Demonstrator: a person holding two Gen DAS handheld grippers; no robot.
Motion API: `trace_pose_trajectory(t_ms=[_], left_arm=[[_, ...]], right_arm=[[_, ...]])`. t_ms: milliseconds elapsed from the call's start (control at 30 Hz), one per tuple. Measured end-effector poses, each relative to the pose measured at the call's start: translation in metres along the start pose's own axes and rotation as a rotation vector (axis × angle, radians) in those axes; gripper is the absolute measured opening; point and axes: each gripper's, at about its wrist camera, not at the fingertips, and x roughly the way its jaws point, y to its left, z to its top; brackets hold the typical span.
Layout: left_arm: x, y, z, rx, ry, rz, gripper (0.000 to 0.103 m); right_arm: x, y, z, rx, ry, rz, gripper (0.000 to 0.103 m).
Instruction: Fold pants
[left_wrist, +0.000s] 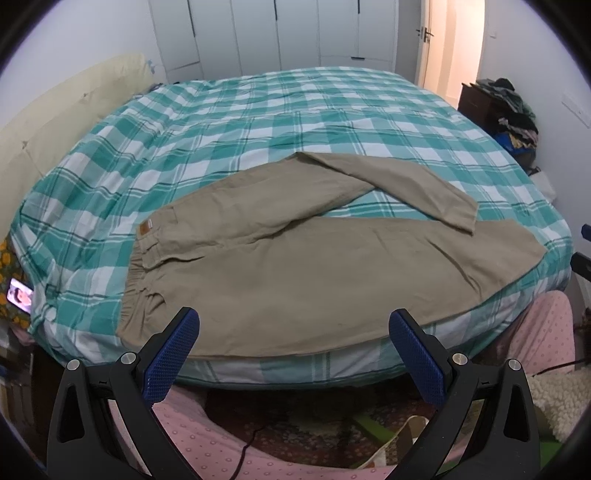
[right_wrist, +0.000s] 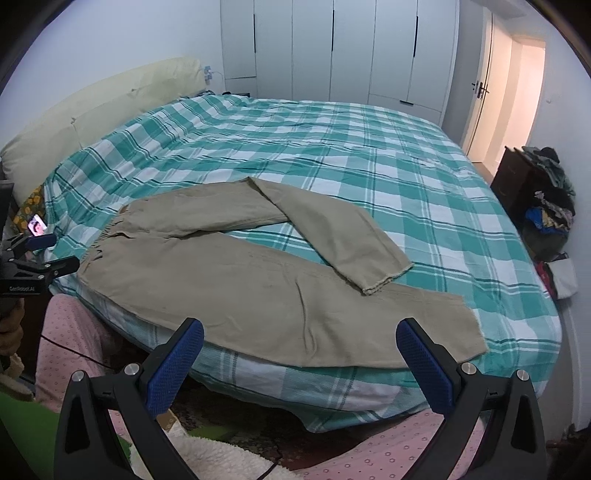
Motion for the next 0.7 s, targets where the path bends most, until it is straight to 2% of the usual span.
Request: trace_pose_trajectory(t_ms=[367,700], left_arm=[[-0.0001,-0.0017,-0.0027,0.014,0.004,0.000,0.102],[0.0010,-0.0075,-0.0057,0.029,0.008,-0.002,0.102]], right_arm=[[0.0062,-0.0010,0.0027,-0.008,0.056,-0.110,0.102],[0.0096,-0.0027,-0.0038,-0.012,0.082,-0.164,0.102]])
